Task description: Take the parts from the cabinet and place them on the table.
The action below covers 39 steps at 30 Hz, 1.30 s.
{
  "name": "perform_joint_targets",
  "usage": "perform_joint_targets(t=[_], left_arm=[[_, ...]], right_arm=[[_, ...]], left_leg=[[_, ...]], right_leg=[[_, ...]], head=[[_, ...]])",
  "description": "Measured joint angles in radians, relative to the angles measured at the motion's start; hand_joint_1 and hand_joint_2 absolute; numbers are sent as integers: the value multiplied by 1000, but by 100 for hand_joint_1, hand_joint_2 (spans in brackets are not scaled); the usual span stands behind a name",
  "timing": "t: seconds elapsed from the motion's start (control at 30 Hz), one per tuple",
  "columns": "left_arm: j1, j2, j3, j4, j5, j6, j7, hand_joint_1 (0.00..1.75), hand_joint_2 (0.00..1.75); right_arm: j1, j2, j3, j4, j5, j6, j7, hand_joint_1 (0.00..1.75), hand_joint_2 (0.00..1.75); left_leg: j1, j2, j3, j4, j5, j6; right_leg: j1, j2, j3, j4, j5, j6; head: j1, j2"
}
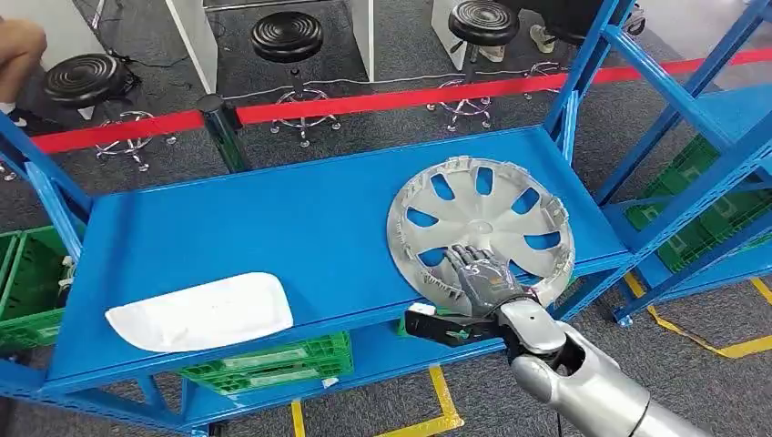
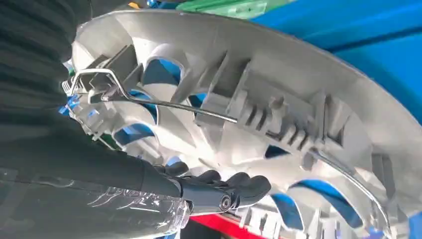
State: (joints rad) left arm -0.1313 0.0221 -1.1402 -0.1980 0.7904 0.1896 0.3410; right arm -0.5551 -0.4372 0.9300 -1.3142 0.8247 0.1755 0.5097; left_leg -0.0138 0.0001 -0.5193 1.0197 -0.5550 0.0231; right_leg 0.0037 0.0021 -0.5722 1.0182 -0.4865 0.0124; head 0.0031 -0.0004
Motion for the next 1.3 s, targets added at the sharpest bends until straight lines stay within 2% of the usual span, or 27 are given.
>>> perform_joint_targets(t=[0.3,0.5,0.73,1.03,1.07,1.3], left_arm=[[0,-2,7,0,14,10,3,0,0],[0,-3,9,0,14,11,5,0,0],[0,-6,24,0,17,17,9,0,0],[0,-6,25,0,22,17,10,0,0],[0,-6,25,0,23,17,10,0,0],[0,-6,25,0,23,17,9,0,0]], right_arm=[[-11,13,2,16,-23,104,115,0,175],[-20,24,2,34,-29,115,126,0,175],[-30,34,4,52,-61,146,171,0,175],[-48,45,22,69,-78,159,183,0,175],[-50,47,26,71,-80,159,183,175,175],[-67,52,31,77,-82,167,186,175,175]], left_leg=[[0,5,0,0,0,0],[0,8,0,0,-1,1],[0,9,0,0,-1,1],[0,10,0,0,-1,1],[0,10,0,0,-1,1],[0,8,1,0,-1,1]], right_leg=[[0,0,0,0,0,0],[0,1,0,0,0,0],[0,2,0,0,0,0],[0,3,0,0,0,0],[0,3,0,0,0,0],[0,3,1,0,0,0]], head=[[0,0],[0,0],[0,0],[0,0],[0,0],[0,0]])
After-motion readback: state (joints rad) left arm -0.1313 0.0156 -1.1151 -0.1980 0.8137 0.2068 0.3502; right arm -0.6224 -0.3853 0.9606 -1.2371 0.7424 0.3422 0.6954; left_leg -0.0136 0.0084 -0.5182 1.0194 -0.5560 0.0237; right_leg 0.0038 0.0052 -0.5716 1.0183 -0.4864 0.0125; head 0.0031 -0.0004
